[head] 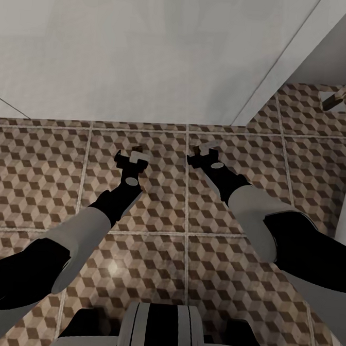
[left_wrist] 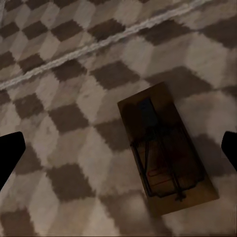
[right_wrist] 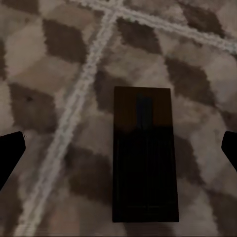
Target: Take the four mousetraps from the cabinet in the bathroom and place them on the bathroom floor. Make sure all four end up on the same floor surface, and ensure that at least two of them are either under or directly next to the same bathroom sink.
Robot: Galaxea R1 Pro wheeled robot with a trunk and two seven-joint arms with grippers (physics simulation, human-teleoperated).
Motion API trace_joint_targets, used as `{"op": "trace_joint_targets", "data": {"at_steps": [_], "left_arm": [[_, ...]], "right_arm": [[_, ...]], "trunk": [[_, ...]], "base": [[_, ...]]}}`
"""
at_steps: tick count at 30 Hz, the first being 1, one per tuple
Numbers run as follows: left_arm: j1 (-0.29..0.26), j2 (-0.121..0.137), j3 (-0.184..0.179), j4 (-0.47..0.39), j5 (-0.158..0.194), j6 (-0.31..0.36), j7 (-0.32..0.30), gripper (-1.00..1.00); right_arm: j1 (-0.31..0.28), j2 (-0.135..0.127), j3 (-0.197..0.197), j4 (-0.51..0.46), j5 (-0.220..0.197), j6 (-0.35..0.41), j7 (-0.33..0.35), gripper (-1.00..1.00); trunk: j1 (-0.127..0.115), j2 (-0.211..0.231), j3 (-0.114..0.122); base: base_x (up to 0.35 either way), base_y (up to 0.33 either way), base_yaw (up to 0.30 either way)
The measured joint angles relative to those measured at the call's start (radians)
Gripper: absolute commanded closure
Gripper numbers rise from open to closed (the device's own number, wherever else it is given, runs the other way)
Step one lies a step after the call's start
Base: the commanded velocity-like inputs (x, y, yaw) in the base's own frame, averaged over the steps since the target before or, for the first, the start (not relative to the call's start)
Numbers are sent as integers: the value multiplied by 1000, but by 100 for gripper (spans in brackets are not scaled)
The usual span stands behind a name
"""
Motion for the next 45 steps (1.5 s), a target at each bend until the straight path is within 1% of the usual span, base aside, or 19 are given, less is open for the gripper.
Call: {"op": "trace_joint_targets", "data": {"at_steps": [10,45], "left_arm": [[0,0,0,-1,0,0,0,-100],[6,0,-1,-2,-1,-20,0,-100]], "right_arm": [[0,0,0,1,0,0,0,-100],[0,0,0,1,0,0,-1,-100]], "trunk": [[0,0,0],[0,0,0]], "base": [[-250,0,0],[-338,0,0]]}}
